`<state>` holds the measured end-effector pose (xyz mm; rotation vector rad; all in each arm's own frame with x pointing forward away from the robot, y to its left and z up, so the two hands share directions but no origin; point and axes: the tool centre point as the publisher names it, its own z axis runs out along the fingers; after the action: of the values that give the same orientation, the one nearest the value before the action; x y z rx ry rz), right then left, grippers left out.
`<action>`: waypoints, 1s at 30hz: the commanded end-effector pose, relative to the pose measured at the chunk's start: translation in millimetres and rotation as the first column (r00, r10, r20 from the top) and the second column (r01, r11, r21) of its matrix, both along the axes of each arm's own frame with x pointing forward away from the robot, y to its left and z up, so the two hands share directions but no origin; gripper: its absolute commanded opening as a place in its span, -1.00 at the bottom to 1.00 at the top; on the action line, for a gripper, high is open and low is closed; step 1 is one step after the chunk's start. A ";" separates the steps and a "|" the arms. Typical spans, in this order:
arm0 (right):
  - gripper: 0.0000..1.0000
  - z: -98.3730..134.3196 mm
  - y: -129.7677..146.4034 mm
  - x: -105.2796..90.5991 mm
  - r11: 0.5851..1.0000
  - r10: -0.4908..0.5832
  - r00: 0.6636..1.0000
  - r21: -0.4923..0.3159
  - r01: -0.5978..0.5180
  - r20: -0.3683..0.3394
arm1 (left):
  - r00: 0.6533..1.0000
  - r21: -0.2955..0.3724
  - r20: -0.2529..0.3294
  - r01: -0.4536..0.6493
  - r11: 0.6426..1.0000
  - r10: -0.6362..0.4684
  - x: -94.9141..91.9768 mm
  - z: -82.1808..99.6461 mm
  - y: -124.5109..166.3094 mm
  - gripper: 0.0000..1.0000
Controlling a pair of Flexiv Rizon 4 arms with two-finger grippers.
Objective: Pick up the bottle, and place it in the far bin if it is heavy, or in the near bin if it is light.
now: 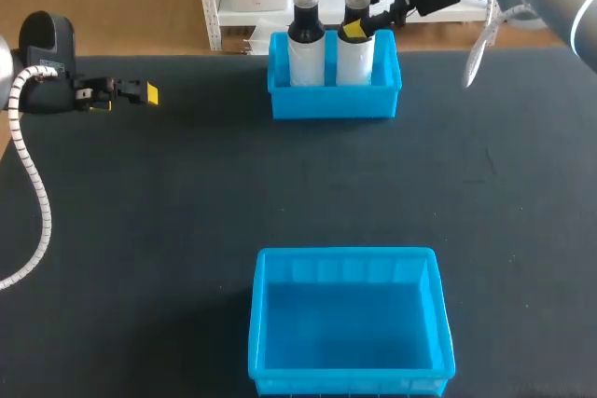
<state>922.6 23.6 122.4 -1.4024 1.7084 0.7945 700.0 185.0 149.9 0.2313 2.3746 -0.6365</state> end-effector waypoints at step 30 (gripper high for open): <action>1.00 59.6 -71.2 -87.1 0.923 -0.359 0.931 -0.126 0.364 0.059 | 1.000 0.000 0.000 0.000 1.000 0.000 0.0 0.0 0.0 1.00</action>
<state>887.8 -50.8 171.5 -1.3554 1.9093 0.8314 700.0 184.9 149.9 0.2314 2.3746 -0.6366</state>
